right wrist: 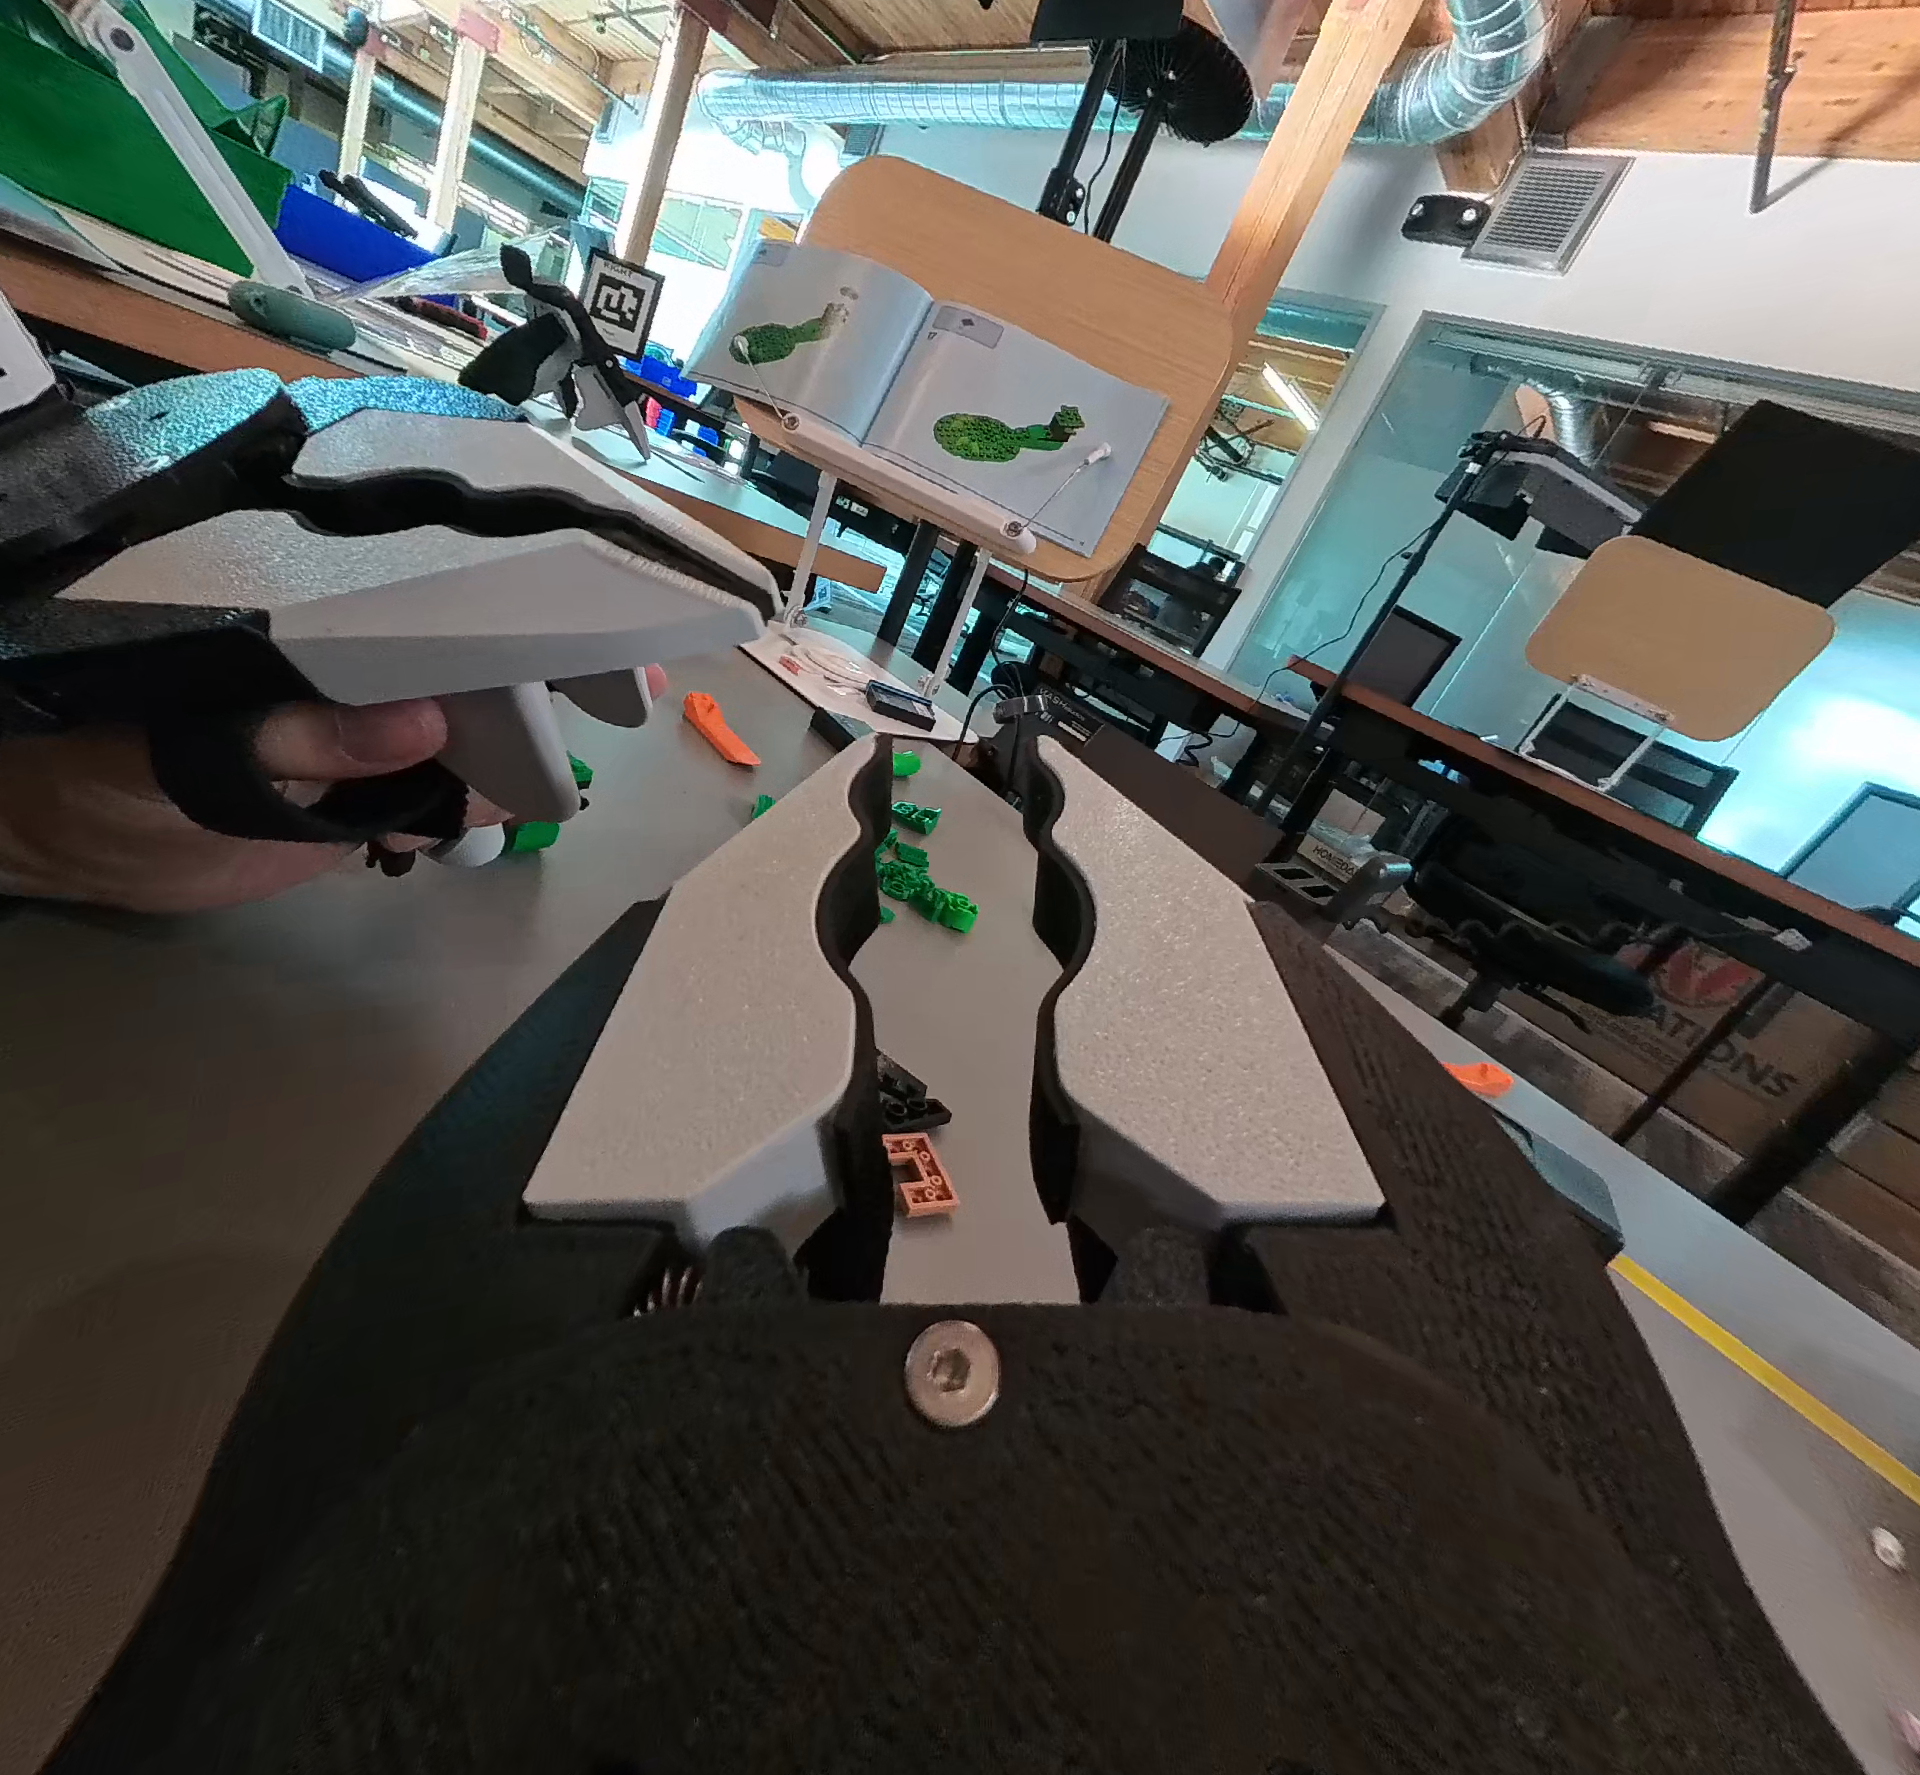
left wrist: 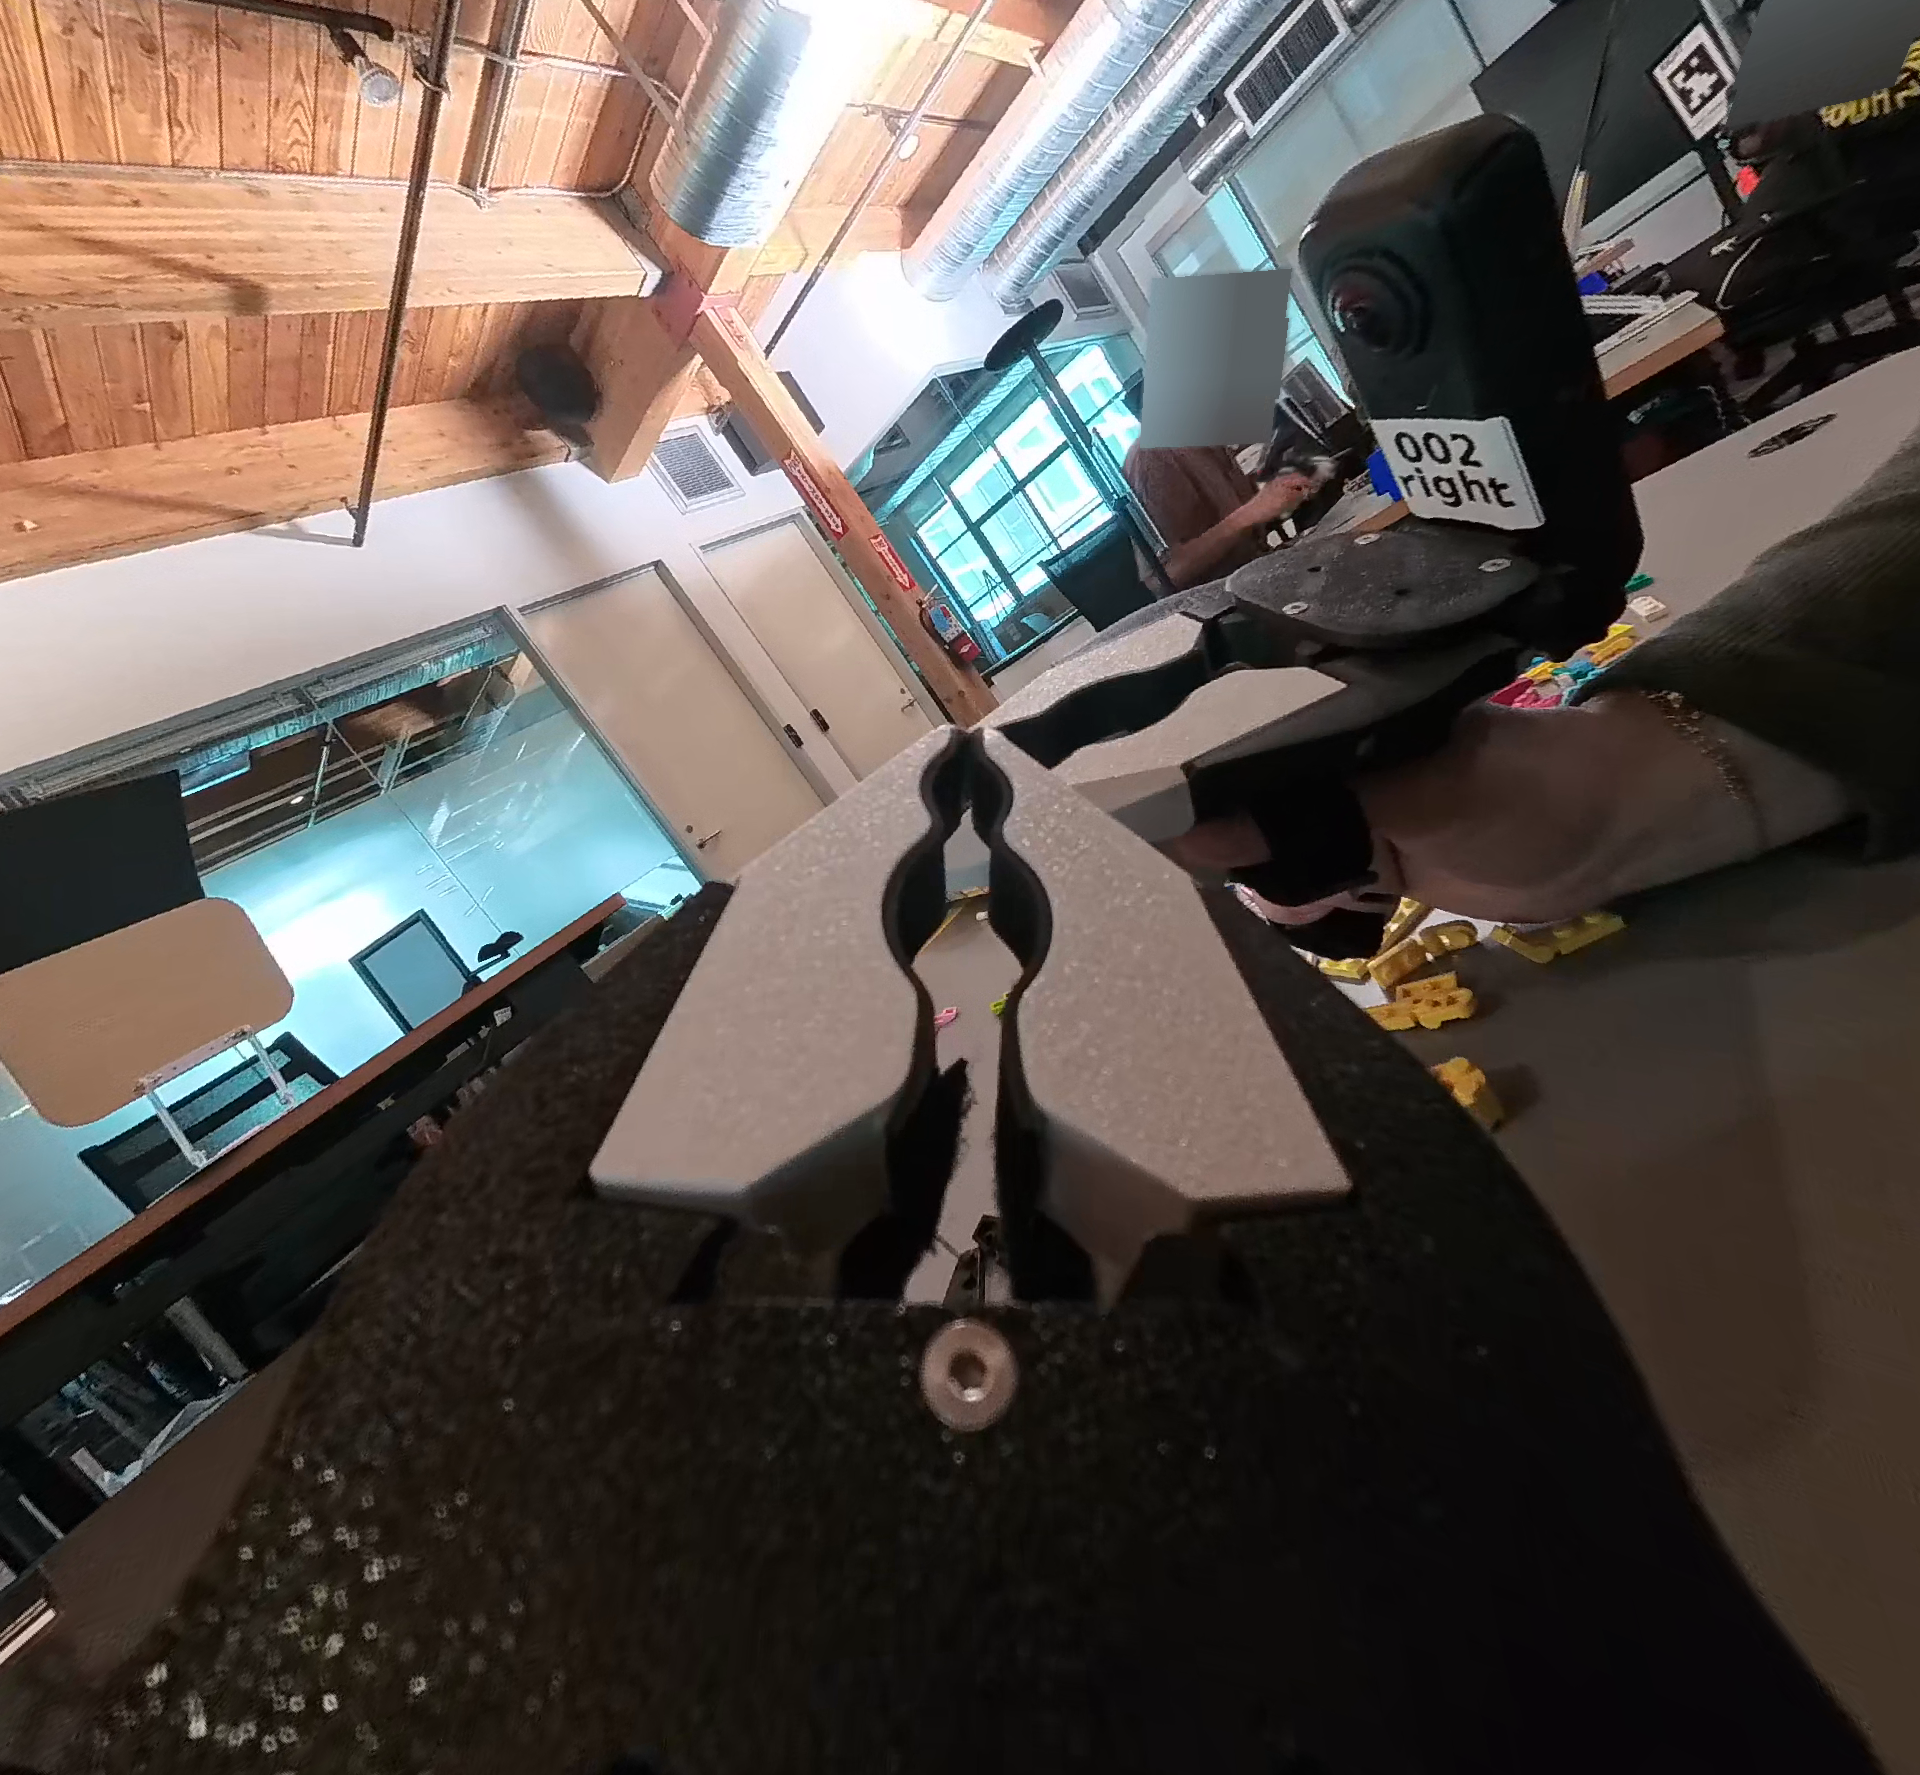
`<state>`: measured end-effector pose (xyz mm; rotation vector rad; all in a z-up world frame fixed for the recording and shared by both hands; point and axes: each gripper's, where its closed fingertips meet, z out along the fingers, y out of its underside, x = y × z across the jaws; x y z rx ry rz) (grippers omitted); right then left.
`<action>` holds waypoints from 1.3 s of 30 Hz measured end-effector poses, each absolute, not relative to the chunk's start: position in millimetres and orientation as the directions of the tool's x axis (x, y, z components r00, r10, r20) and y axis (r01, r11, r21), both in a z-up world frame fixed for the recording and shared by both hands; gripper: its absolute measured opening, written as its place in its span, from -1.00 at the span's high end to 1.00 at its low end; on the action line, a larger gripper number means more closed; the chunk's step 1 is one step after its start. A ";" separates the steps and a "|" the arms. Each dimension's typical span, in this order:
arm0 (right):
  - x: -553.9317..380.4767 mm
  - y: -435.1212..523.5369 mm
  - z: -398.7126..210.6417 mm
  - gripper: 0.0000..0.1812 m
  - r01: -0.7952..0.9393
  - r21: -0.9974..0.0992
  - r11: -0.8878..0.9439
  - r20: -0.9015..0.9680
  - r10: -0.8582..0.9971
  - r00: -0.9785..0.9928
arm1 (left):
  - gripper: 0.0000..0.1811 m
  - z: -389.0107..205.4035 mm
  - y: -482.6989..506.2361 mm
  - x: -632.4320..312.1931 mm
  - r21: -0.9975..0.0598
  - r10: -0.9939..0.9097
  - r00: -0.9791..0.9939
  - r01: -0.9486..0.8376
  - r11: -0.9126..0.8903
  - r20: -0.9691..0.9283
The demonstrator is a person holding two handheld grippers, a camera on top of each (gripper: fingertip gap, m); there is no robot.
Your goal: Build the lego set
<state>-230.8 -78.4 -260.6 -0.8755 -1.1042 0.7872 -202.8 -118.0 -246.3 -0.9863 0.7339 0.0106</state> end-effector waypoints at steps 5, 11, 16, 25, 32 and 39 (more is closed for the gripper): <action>-230.8 -78.6 -260.5 0.75 -0.101 -0.890 0.446 0.408 0.874 0.264 | 1.00 -245.9 -118.5 -202.7 -0.752 -0.310 0.763 -0.326 0.573 -0.568; -230.7 -76.7 -261.1 0.75 -0.104 -0.895 0.433 0.395 0.879 0.266 | 1.00 -235.6 -126.4 -206.1 -0.722 -0.275 0.762 -0.337 0.604 -0.586; -229.8 -77.7 -259.5 0.75 -0.115 -0.896 0.428 0.388 0.883 0.264 | 1.00 -241.9 -122.6 -205.9 -0.716 -0.262 0.750 -0.373 0.590 -0.607; -230.4 -78.6 -260.0 0.75 -0.112 -0.895 0.433 0.394 0.882 0.260 | 1.00 -247.5 -121.1 -202.2 -0.721 -0.282 0.737 -0.378 0.580 -0.614; -230.9 -78.4 -260.5 0.75 -0.109 -0.895 0.433 0.395 0.881 0.259 | 1.00 -249.7 -120.6 -200.1 -0.725 -0.294 0.731 -0.377 0.577 -0.615; -231.2 -78.6 -260.7 0.76 -0.109 -0.895 0.432 0.394 0.882 0.257 | 1.00 -250.6 -120.0 -200.2 -0.728 -0.300 0.731 -0.376 0.573 -0.613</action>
